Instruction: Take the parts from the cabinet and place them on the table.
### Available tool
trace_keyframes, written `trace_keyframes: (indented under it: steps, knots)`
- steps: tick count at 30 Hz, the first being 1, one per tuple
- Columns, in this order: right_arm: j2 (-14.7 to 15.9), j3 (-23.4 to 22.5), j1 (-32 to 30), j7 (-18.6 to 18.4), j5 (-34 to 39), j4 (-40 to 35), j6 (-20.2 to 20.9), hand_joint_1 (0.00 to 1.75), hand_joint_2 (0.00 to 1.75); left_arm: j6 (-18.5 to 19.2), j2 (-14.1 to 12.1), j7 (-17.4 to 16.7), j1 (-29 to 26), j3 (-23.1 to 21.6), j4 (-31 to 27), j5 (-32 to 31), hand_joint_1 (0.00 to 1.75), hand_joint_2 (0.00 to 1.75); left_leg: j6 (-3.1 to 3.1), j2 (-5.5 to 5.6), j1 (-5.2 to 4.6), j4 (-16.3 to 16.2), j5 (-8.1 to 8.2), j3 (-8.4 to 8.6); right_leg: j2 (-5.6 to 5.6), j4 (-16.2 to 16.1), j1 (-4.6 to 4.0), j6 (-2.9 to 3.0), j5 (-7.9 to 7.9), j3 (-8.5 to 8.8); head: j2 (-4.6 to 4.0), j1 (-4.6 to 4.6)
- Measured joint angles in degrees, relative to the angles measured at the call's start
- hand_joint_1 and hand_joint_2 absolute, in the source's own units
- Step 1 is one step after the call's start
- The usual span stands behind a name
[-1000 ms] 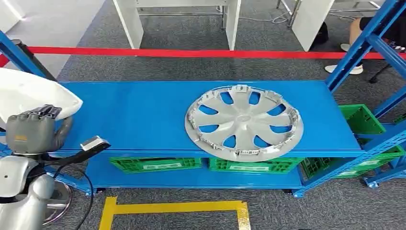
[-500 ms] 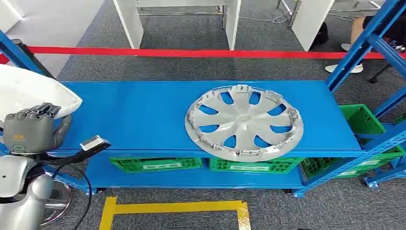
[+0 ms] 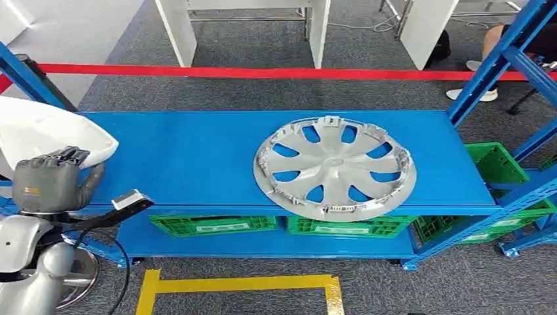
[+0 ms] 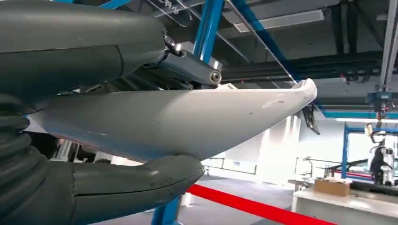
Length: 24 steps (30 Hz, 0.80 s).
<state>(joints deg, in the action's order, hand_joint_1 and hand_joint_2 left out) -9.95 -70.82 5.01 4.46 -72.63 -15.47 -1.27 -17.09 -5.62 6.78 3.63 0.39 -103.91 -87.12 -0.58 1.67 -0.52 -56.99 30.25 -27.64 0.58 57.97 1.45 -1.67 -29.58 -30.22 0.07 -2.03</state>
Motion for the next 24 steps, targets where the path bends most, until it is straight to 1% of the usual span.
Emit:
trace_keyframes:
  steps: [7, 8, 11, 13, 14, 15, 16, 17, 18, 19, 20, 21, 22, 23, 24]
  knots:
    - [-0.9, 0.1, 0.0, 0.0, -1.1, 0.0, -0.2, 0.0, 0.0, -1.2, -1.3, 0.0, -3.2, 2.5, -0.3, 0.3, 1.75, 1.75, -0.01, 0.01, 0.0, 0.0, 0.01, -0.01, -0.02, 0.0, 0.0, 0.0, 0.0, 0.0, 0.0, 0.0]
    - [-1.2, 0.1, 0.0, 0.0, -1.2, 0.0, -0.2, 0.0, 0.0, -1.2, -1.4, 0.0, -3.6, 3.0, -0.4, 0.2, 1.75, 1.75, -0.06, 0.03, -0.2, -0.3, 0.05, -0.08, -0.05, -0.2, 0.17, -0.12, 0.11, -0.02, 0.0, 0.0]
    - [-1.5, 0.4, 0.0, -0.4, -1.5, 0.0, -0.2, 0.0, 0.0, -1.2, -1.7, 0.4, -4.5, 4.2, -0.9, 0.2, 1.75, 1.75, -0.15, 0.01, -0.22, -0.4, 0.1, -0.21, -0.03, -0.2, 0.25, -0.3, 0.23, -0.04, 0.0, 0.0]
    - [-1.7, 0.5, 0.1, -0.4, -1.7, 0.0, -0.3, 0.0, 0.0, -1.2, -2.1, 0.8, -5.1, 4.9, -1.5, -0.1, 1.75, 1.75, -0.47, 0.02, -0.27, -0.5, -0.27, -0.29, 0.03, -0.5, 0.31, -0.77, 0.8, -0.01, 0.0, -0.02]
    - [-1.8, 0.5, 0.1, -0.4, -1.7, 0.0, -0.3, 0.0, 0.0, -1.3, -2.3, 0.9, -5.3, 5.1, -1.8, -0.3, 1.75, 1.75, -0.94, -0.07, -0.07, 0.4, -0.83, -0.26, 0.08, -0.5, 0.13, -0.99, 0.91, 0.05, 0.0, 0.0]
    - [-1.8, 0.5, 0.1, -0.4, -1.7, 0.0, -0.3, 0.0, 0.0, -1.3, -2.4, 1.0, -5.6, 5.2, -2.0, -0.5, 1.75, 1.75, -1.3, -0.48, 0.3, 1.0, -1.42, -0.07, -0.15, 0.1, 0.11, -0.93, -0.49, -0.81, 0.0, 0.04]
    - [-1.8, 0.6, 0.1, -0.4, -1.7, 0.0, -0.4, 0.0, 0.0, -1.5, -2.5, 1.1, -5.8, 5.3, -2.4, -0.6, 1.75, 1.75, -1.56, -0.49, 0.35, 1.1, -1.61, -0.26, -0.26, 2.5, -0.08, -0.84, -2.32, -1.74, 0.0, 0.15]
    - [-1.8, 0.6, 0.2, -0.4, -1.7, 0.0, -0.4, 0.0, 0.0, -1.6, -2.6, 1.1, -6.0, 5.4, -2.6, -0.8, 1.75, 1.75, -1.61, -0.5, 0.33, 1.0, -1.68, -0.53, -0.24, 6.2, -0.06, -0.77, -4.29, -3.27, 0.0, 0.26]
    - [-1.8, 0.6, 0.2, -0.4, -1.7, 0.0, -0.3, 0.0, 0.0, -1.6, -2.6, 1.1, -6.5, 5.6, -2.7, -1.1, 1.75, 1.75, -1.59, -0.59, 0.24, 0.9, -1.75, -0.83, -0.25, 11.6, -0.08, -0.78, -6.58, -5.64, 0.0, 0.22]
    - [-1.8, 0.6, 0.1, -0.4, -1.7, 0.0, -0.3, 0.0, 0.0, -1.7, -2.6, 1.1, -6.8, 5.7, -2.8, -1.2, 1.75, 1.75, -1.58, -0.67, 0.21, 0.6, -1.76, -1.11, -0.26, 15.6, -0.13, -0.79, -7.85, -7.42, 0.0, 0.2]
    - [-1.9, 0.6, 0.1, -0.5, -1.7, 0.1, -0.3, 0.0, 0.0, -1.7, -2.6, 1.1, -7.1, 5.7, -2.9, -1.4, 1.75, 1.75, -1.58, -0.69, 0.2, 0.3, -1.76, -1.37, -0.26, 17.6, -0.13, -0.75, -7.82, -8.34, 0.0, 0.2]
    - [-1.9, 0.6, 0.0, -0.5, -1.7, 0.1, -0.3, 0.0, 0.0, -1.7, -2.6, 1.1, -7.3, 5.7, -3.0, -1.5, 1.75, 1.75, -1.55, -0.69, 0.21, 0.1, -1.74, -1.53, -0.27, 16.8, -0.13, -0.72, -6.4, -7.98, 0.0, 0.22]
    - [-1.9, 0.6, 0.1, -0.5, -1.7, 0.1, -0.3, 0.0, 0.0, -1.7, -2.6, 1.2, -7.5, 5.7, -3.1, -1.6, 1.75, 1.75, -1.46, -0.67, 0.25, -0.1, -1.68, -1.62, -0.27, 13.6, -0.12, -0.69, -3.89, -6.47, 0.0, 0.24]
    - [-1.9, 0.6, 0.2, -0.5, -1.7, 0.1, -0.3, 0.0, 0.0, -1.7, -2.6, 1.2, -7.6, 5.8, -3.1, -1.6, 1.75, 1.75, -1.22, -0.6, 0.34, -0.4, -1.52, -1.65, -0.27, 8.4, -0.11, -0.58, -0.85, -3.96, 0.0, 0.22]
    - [-1.9, 0.6, 0.2, -0.5, -1.7, 0.1, -0.3, 0.0, 0.0, -1.8, -2.7, 1.1, -7.6, 5.9, -3.2, -1.6, 1.75, 1.75, -0.88, -0.55, 0.44, -0.8, -1.3, -1.73, -0.24, 3.5, -0.09, -0.47, 0.81, -1.81, 0.0, 0.24]
